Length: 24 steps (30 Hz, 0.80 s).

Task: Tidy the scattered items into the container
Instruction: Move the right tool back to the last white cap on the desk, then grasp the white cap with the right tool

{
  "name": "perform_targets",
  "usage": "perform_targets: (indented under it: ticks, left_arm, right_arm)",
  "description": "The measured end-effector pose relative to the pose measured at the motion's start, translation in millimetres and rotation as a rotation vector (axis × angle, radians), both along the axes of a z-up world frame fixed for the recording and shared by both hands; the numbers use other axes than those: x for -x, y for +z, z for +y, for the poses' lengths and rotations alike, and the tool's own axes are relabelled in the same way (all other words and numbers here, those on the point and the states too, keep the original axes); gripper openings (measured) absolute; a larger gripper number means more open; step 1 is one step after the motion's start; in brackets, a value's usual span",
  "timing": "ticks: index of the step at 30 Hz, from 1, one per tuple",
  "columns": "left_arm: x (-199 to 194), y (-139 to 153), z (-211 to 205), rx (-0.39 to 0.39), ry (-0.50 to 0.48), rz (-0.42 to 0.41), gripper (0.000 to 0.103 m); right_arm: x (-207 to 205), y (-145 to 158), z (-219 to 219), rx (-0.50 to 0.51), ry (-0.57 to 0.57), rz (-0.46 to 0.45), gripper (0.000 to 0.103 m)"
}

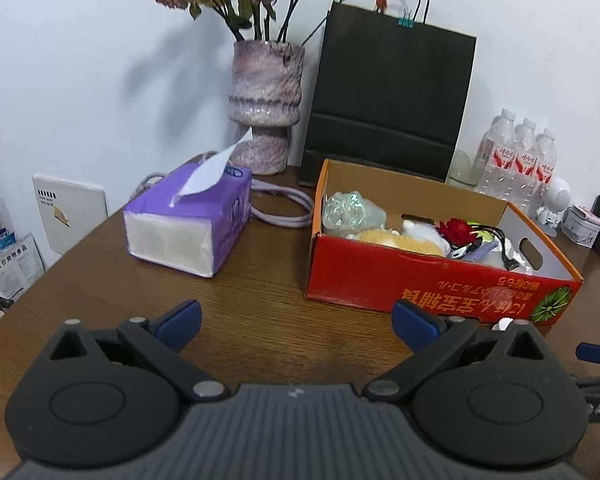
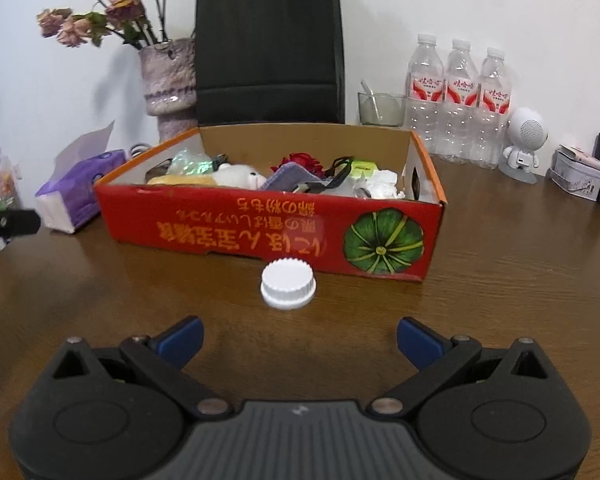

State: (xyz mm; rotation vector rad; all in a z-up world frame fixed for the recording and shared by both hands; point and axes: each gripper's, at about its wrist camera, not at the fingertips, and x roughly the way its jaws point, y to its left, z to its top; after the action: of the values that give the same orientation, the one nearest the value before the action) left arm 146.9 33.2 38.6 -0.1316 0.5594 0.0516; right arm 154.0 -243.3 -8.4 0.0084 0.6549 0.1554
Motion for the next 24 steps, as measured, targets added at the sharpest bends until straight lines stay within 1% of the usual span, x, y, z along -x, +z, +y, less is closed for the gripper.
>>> perform_targets:
  ticks: [7,8,11,13,14,15,17,24]
  left_arm:
    - [-25.4,-15.7,-3.4,0.0,-0.017,0.035,0.103]
    - [-29.4,-18.2,-4.6,-0.006,-0.018,0.044,0.103]
    - [-40.0,-25.2,-8.4,-0.009,-0.026,0.063,0.103]
    - [-45.9,-29.3,-12.3,-0.003,-0.03,0.07,0.103]
    - [-48.4,-31.1,-14.7,0.001,-0.031,0.073,0.103]
    - [-51.0,-32.8,-17.4,0.002,-0.033,0.076,0.103]
    - [-55.1,-35.1,-22.5,0.002,-0.035,0.08,0.103]
    - [-55.2,-33.3,-39.0,0.001,-0.053,0.078,0.103]
  right_arm:
    - [-41.5,-14.3,8.0,-0.027,-0.082,0.044,0.098]
    - [-46.1,-16.7,9.8,-0.018,-0.094,0.045,0.094]
    - [-52.3,-20.7,18.8,0.038,-0.099,0.03,0.087]
    - [-52.3,-19.9,22.0,0.045,-0.082,0.015,0.071]
    - [-51.8,-18.9,22.7,0.044,-0.079,0.006,0.05]
    - [-51.5,-17.8,23.0,0.046,-0.078,0.002,0.04]
    - [-50.5,-15.8,22.6,0.053,-0.075,0.005,0.039]
    - [-40.7,-11.6,18.2,0.019,-0.031,-0.01,0.039]
